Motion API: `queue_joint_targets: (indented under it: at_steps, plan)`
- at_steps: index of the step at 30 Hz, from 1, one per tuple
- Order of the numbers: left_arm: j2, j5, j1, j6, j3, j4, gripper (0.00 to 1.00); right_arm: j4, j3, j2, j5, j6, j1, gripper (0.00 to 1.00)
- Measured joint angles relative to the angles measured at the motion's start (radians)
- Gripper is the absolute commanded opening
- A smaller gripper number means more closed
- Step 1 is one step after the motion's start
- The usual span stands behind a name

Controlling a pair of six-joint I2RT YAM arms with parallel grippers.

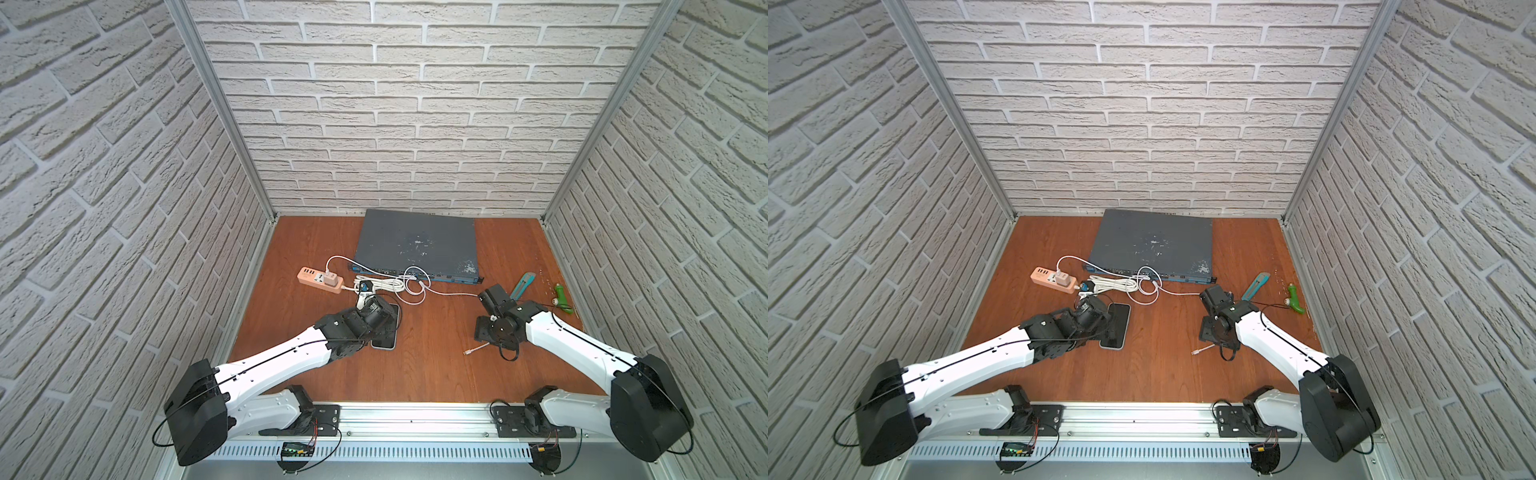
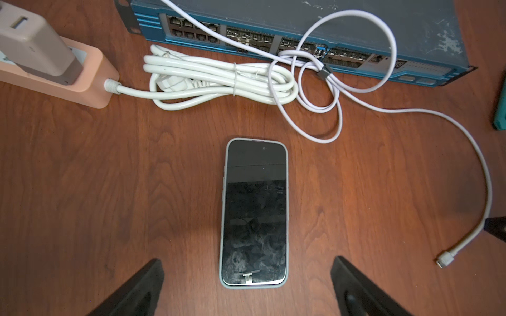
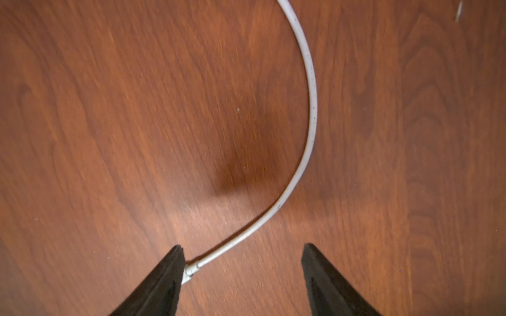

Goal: Plug the charging cable into the phone
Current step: Pick up the charging cable from the center of the board.

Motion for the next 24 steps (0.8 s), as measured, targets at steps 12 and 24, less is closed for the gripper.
queue_joint_targets:
  at_steps: [12, 24]
  plan:
    - [-0.013, -0.053, 0.000, -0.001, 0.006, -0.034, 0.98, 0.070, 0.000, 0.072, 0.031, 0.079, 0.000, 0.62]
    - [-0.011, -0.055, 0.000, 0.000, 0.018, -0.034, 0.98, 0.095, -0.035, 0.088, 0.023, 0.107, 0.000, 0.59]
